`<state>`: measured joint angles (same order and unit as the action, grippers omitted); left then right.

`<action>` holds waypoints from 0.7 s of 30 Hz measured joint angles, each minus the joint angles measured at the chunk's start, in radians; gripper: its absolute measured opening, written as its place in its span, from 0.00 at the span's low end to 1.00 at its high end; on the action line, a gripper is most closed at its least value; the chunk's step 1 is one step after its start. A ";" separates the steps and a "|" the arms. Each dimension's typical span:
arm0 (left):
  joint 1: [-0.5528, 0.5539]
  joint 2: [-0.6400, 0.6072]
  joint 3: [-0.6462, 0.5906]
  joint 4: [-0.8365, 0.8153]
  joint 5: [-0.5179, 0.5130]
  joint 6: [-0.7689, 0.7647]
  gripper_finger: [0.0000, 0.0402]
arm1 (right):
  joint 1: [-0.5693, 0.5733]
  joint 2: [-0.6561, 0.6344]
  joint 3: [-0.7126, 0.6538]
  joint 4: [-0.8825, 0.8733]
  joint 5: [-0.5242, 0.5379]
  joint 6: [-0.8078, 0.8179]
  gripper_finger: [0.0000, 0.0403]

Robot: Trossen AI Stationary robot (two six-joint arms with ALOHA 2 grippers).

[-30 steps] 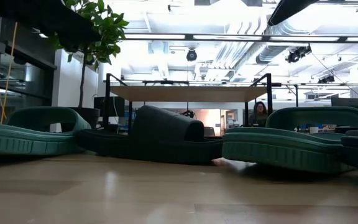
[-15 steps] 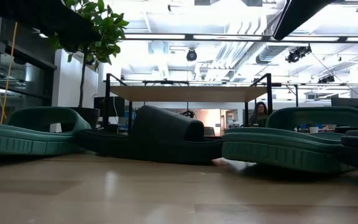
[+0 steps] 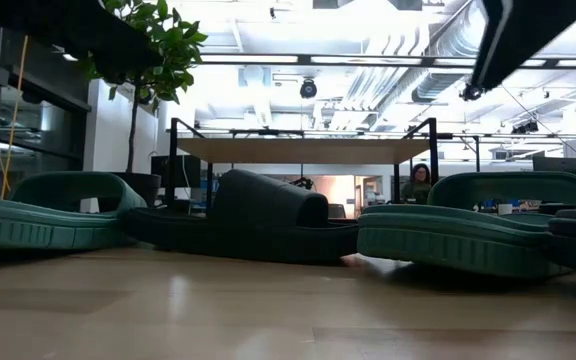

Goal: Pick and place slides into the shelf
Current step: Put the right green slide on the shelf

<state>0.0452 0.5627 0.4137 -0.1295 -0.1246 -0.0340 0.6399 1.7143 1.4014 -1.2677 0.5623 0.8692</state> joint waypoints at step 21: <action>0.000 0.000 0.000 0.028 -0.115 0.053 0.47 | 0.027 0.013 0.000 0.171 -0.239 0.008 0.42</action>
<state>0.0453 0.5625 0.4137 -0.1014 -0.2394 0.0191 0.6671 1.7278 1.4014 -1.0964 0.3231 0.8771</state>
